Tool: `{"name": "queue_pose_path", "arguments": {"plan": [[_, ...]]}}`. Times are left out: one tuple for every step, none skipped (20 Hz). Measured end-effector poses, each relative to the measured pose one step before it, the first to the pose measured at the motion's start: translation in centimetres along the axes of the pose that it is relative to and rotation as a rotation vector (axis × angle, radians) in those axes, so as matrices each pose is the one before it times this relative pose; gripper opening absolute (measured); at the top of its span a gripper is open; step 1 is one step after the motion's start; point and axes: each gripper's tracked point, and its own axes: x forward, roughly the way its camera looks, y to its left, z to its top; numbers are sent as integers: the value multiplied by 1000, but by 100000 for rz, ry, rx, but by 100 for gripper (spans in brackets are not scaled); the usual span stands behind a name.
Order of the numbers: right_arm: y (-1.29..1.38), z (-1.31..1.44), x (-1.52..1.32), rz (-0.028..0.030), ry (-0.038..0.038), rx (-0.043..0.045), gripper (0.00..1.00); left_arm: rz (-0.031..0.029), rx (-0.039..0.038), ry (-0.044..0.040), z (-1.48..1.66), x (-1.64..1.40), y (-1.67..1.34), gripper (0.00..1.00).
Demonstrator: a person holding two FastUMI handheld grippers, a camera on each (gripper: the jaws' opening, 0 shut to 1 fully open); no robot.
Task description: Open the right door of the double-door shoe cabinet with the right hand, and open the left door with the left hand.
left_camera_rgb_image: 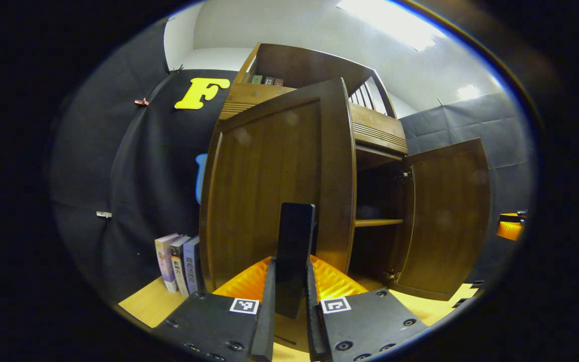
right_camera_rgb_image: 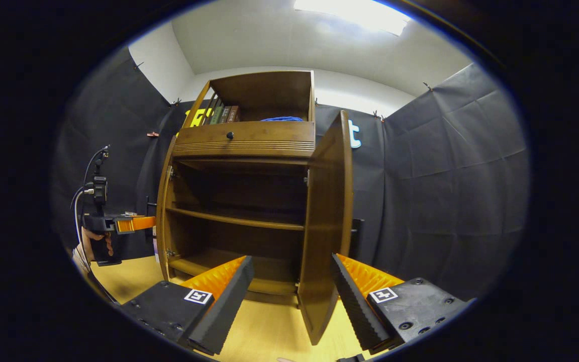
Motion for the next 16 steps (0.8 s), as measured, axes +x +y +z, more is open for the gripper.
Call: {"name": "queue_pose_path", "arguments": {"plan": [[837, -36, 108, 1411, 106, 366, 98, 53, -186, 287, 45, -509, 461, 30], [685, -53, -17, 1318, -7, 187, 96, 117, -420, 169, 141, -410, 381, 30], [596, -46, 33, 1001, 153, -180, 97, 299, -137, -3, 91, -316, 397, 30], [460, -50, 4, 580, 147, -425, 98, 598, 456, 167, 122, -364, 387, 29], [442, 16, 97, 530, 13, -479, 97, 714, 591, 136, -29, -338, 456, 29], [424, 4, 69, 629, 38, -416, 97, 946, 726, 284, 39, -384, 510, 29], [311, -48, 40, 603, 74, -295, 97, 1227, 682, -11, -28, -433, 475, 29], [372, 79, 90, 605, 24, -192, 98, 1448, 440, -153, 138, -390, 610, 28], [316, 103, 79, 526, -90, -137, 98, 1536, 81, -188, -40, -438, 576, 27], [318, 57, 42, 483, -204, -107, 97, 1636, -256, 150, 29, -346, 659, 27], [394, 50, 229, 484, -186, 40, 98, 1357, -443, -4, 63, -367, 529, 25], [384, -35, 135, 618, 28, 277, 97, 1031, -105, -35, 145, -241, 505, 24], [472, -129, 127, 964, 353, 380, 97, 1309, 204, 297, -31, -258, 598, 24], [540, -159, 176, 1110, 506, 461, 96, 1265, 211, 478, -14, -292, 570, 22], [497, -134, 201, 1123, 463, 386, 97, 791, 307, 426, -107, -238, 430, 22], [393, -87, 45, 850, 275, 210, 97, 211, -2, 469, 68, -313, 313, 22]]}}
